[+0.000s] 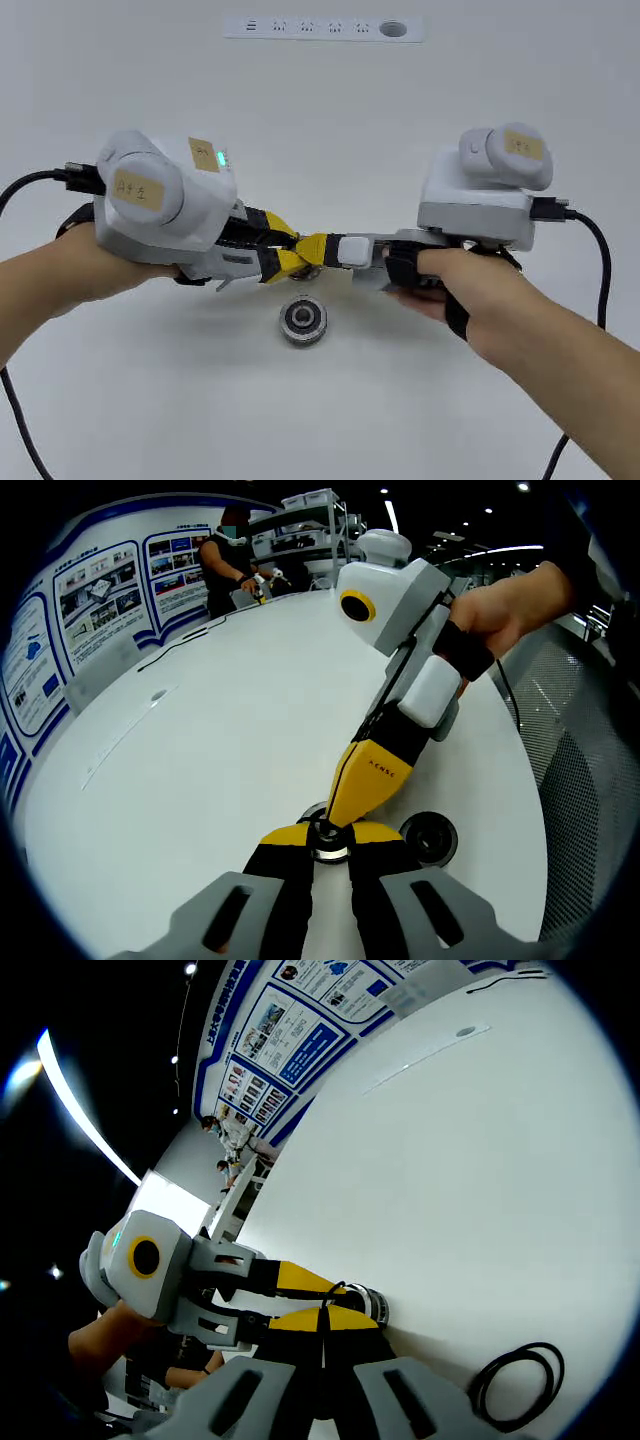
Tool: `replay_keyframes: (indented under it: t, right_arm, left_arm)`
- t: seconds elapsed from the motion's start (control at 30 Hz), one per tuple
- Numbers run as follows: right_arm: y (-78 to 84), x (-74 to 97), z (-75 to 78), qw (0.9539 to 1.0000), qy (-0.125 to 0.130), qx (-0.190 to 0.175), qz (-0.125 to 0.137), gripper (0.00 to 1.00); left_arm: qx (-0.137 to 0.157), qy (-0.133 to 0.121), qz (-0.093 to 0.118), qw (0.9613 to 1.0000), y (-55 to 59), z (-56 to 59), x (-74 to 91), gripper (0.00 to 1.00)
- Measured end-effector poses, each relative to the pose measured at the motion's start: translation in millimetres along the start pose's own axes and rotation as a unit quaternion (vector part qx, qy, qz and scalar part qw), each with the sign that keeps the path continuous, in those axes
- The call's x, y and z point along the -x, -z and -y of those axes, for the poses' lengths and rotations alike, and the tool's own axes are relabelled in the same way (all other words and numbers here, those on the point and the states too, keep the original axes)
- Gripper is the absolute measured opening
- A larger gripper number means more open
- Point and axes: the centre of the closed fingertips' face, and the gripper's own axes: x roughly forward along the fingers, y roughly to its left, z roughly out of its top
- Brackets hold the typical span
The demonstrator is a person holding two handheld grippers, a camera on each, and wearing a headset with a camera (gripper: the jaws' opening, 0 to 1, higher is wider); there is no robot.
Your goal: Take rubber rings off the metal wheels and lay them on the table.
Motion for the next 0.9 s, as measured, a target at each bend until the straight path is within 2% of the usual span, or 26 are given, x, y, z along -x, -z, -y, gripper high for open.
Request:
replay_keyframes:
  t: [0.47, 0.63, 0.73, 0.8, 0.9]
  right_arm:
    - [-3.3, 5.3, 4.3, 0.9996, 0.006, -0.024, 0.012, 0.01]
    - [-5.0, 6.4, 4.4, 0.9992, 0.003, -0.036, 0.016, 0.01]
    - [-5.3, 6.2, 4.6, 0.9989, 0.004, -0.042, 0.018, 0.01]
    - [-5.4, 6.0, 4.3, 0.9988, 0.004, -0.046, 0.018, 0.02]
    - [-6.0, 5.0, 5.6, 0.9982, 0.004, -0.056, 0.019, 0.02]
  left_arm:
    - [0.007, -0.005, 0.000, 1.0000, -0.1, -0.7, -0.2, 0.13]
    - [-0.004, -0.009, -0.006, 0.9999, -0.4, -0.5, -0.1, 0.13]
    - [0.004, -0.009, -0.005, 0.9999, -0.2, -1.0, -0.2, 0.13]
    - [0.024, -0.009, 0.000, 0.9997, -0.2, -2.0, 0.2, 0.13]
    - [0.028, -0.009, 0.001, 0.9996, -1.0, -1.3, 0.7, 0.14]
